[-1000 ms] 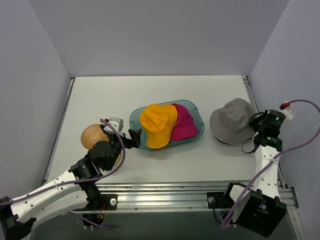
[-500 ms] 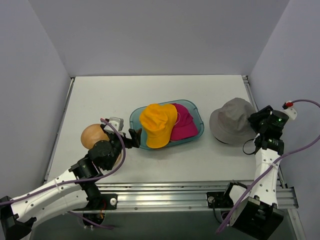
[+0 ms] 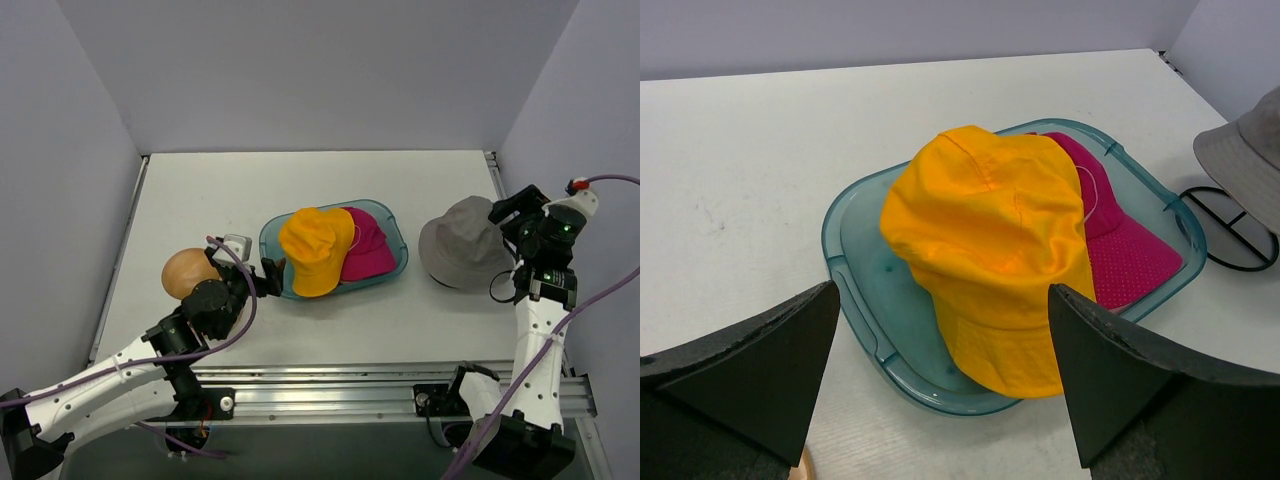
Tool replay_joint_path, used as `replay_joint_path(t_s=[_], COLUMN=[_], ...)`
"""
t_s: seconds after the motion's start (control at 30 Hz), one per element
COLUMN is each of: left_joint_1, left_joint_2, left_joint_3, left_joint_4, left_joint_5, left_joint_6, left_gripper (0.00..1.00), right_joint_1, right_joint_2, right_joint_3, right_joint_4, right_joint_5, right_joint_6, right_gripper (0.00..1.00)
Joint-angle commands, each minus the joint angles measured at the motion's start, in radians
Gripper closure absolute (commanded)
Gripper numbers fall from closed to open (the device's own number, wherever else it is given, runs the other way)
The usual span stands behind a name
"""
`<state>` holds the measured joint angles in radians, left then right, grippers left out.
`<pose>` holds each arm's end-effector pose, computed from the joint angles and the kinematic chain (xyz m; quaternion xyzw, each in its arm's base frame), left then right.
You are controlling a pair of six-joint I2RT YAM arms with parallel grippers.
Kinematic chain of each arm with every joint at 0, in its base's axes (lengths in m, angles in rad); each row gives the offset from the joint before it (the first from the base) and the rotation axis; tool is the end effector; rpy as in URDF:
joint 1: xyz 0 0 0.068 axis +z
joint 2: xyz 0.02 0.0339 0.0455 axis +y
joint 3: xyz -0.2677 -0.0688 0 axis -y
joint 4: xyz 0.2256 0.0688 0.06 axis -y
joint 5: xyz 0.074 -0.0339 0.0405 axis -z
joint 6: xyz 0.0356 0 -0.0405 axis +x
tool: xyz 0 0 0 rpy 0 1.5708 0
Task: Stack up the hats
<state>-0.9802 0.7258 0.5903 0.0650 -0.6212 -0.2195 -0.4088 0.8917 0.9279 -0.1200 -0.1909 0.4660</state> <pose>0.1030 -0.1165 0.3129 0.0651 0.7242 -0.1819 0.6620 0.1713 -0.0668 0.3808 0.2519 0.6911 0.0894 0.6715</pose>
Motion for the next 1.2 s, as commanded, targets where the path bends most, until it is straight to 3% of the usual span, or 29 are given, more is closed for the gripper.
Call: replay_joint_path(t_s=[0.0, 0.23, 0.47, 0.63, 0.83, 1.17], left_joint_1=[-0.003, -0.003, -0.003, -0.003, -0.003, -0.003], left_joint_2=[0.004, 0.018, 0.021, 0.017, 0.001, 0.003], left_joint_3=[0.031, 0.034, 0.036, 0.039, 0.032, 0.032], left_joint_4=[0.056, 0.053, 0.059, 0.055, 0.055, 0.055], left_joint_5=[0.002, -0.014, -0.009, -0.002, -0.002, -0.003], left_joint_6=[0.016, 0.02, 0.025, 0.025, 0.025, 0.023], left_gripper=[0.06, 0.06, 0.06, 0.06, 0.06, 0.06], right_joint_1=[0.083, 0.266, 0.294, 0.367, 0.484, 0.49], right_joint_2=[0.016, 0.035, -0.063, -0.135, -0.125, -0.126], right_joint_3=[0.092, 0.189, 0.097, -0.004, -0.056, -0.234], right_joint_4=[0.022, -0.079, -0.075, 0.003, -0.049, -0.013], right_joint_5=[0.01, 0.116, -0.022, -0.033, 0.142, 0.232], right_joint_6=[-0.036, -0.075, -0.084, -0.04, -0.041, 0.008], right_gripper=[0.36, 0.42, 0.5, 0.55, 0.57, 0.58])
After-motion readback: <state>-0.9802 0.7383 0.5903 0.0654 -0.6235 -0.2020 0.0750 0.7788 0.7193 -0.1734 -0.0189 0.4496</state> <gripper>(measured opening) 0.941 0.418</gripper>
